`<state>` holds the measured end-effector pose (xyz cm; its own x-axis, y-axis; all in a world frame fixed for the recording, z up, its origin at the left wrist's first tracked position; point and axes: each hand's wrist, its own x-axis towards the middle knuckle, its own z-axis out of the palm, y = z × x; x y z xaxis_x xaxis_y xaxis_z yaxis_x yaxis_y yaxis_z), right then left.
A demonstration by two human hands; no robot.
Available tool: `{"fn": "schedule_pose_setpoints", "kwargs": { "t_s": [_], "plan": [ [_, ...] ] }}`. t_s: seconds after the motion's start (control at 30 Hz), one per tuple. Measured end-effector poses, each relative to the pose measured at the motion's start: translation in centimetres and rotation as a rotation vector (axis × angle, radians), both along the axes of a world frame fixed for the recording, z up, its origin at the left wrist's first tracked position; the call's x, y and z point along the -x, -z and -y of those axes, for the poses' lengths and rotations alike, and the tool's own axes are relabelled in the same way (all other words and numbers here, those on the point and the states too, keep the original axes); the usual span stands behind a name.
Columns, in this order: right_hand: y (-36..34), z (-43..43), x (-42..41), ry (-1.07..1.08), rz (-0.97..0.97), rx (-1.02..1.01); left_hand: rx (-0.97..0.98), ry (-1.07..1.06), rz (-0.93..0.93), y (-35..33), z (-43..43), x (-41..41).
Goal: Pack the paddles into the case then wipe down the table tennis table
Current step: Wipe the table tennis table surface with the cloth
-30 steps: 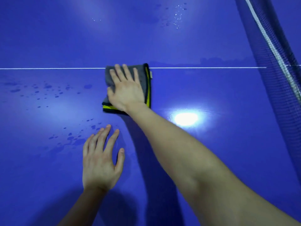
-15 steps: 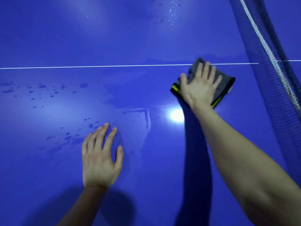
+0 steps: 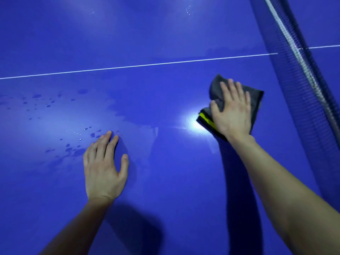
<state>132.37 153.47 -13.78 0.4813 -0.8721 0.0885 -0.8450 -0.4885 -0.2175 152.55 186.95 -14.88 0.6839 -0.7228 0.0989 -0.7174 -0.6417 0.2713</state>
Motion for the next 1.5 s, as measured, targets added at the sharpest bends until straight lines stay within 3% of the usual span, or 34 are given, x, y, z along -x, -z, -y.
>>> {"fn": "schedule_pose_setpoints", "kwargs": {
  "t_s": [0.13, 0.3, 0.43, 0.5, 0.63, 0.73, 0.83, 0.97, 1.17, 1.3, 1.5],
  "plan": [
    [-0.5, -4.9, -2.8, 0.193, -0.064, -0.028, -0.005, -0.01, 0.003, 0.2, -0.1, 0.0],
    [-0.8, -17.2, -12.8, -0.326, -0.076, -0.053, 0.024, -0.001, 0.023, 0.0, 0.1, 0.3],
    [-0.1, -15.5, -10.4, -0.407, 0.082, -0.02, 0.016, -0.007, 0.011, 0.0, 0.0, 0.3],
    [0.3, -12.5, -5.1, -0.322, 0.11, 0.005, 0.009, -0.005, 0.0, 0.1, 0.0, 0.2],
    [0.1, -7.7, 7.1, 0.073, 0.034, 0.028, 0.013, -0.012, -0.001, 0.0, 0.0, 0.2],
    [-0.1, -7.6, 8.6, 0.289, -0.02, -0.031, 0.016, 0.004, 0.023, 0.2, -0.1, -0.1],
    [-0.7, -12.3, 3.3, 0.28, -0.074, -0.02, -0.01, 0.019, 0.036, 0.2, -0.1, -0.1],
    [-0.7, -24.4, -4.7, -0.189, -0.065, -0.048, -0.063, 0.139, 0.042, -0.8, -0.8, -1.7],
    [-0.7, -32.4, -1.2, -0.52, -0.077, -0.117, -0.071, 0.297, 0.114, -2.9, -4.8, -6.8],
    [-0.2, -29.9, -4.7, -0.5, -0.059, -0.07, -0.022, 0.261, 0.082, -2.7, -7.5, -8.3],
    [0.5, -16.5, -22.9, -0.33, -0.086, -0.05, 0.008, 0.072, 0.091, -2.1, -7.0, -15.6]
  ]
}}
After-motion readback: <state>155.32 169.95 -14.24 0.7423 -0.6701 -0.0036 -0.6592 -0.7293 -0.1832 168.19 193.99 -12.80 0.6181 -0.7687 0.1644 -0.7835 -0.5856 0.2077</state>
